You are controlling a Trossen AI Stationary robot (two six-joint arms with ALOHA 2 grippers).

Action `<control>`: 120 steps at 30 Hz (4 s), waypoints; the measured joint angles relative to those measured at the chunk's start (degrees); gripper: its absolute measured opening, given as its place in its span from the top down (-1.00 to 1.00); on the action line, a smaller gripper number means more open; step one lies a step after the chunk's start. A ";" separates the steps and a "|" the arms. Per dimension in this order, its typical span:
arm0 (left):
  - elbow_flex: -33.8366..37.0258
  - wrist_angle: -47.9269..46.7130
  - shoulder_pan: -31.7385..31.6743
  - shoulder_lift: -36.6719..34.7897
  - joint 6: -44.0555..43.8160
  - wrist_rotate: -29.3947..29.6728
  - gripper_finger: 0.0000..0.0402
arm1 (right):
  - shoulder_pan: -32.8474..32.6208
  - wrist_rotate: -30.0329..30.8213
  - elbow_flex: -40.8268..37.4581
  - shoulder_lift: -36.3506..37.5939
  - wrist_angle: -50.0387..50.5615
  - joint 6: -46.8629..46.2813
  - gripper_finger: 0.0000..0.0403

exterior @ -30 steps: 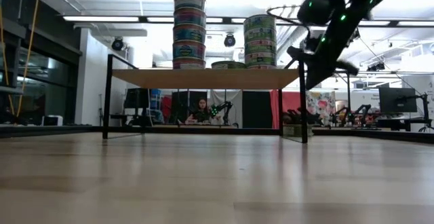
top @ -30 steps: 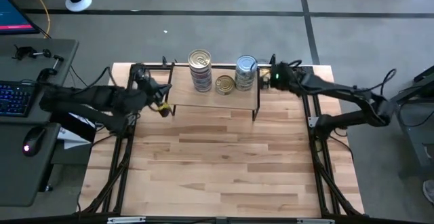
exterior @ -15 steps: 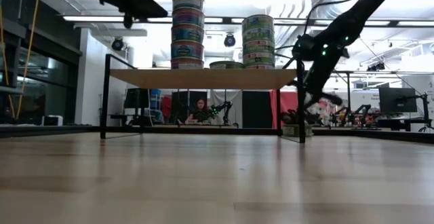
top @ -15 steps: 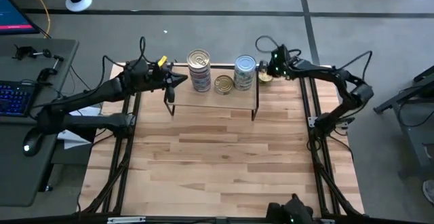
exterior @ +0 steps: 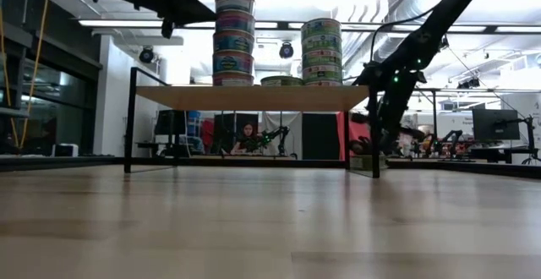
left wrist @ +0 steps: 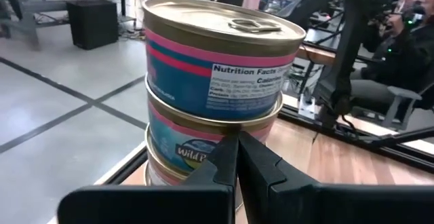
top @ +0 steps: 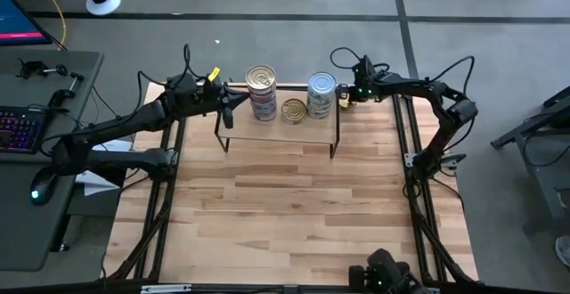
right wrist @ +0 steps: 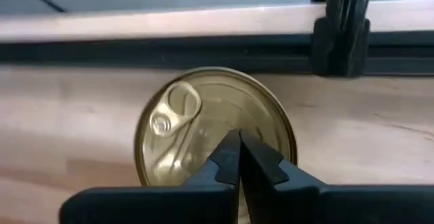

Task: Stack canned seafood by type on shelf
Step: Stack the green tuna can on top of the other green tuna can on the shelf

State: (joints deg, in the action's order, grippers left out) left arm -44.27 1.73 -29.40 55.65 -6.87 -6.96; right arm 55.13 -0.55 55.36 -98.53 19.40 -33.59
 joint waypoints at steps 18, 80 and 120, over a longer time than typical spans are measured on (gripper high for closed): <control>-0.02 2.41 1.44 0.01 -0.09 2.60 1.00 | -0.71 9.49 -1.88 5.41 25.18 13.33 1.00; -12.13 -6.17 55.54 11.13 1.47 19.03 1.00 | -76.77 7.50 -12.86 15.00 11.11 -45.08 1.00; -12.03 26.70 63.49 47.72 -20.71 30.15 1.00 | -88.76 10.75 -1.73 -4.36 -19.06 -19.53 1.00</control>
State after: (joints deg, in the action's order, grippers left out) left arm -56.30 28.43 34.09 103.37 -27.58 23.19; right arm -33.63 10.19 53.64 -102.89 0.33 -53.12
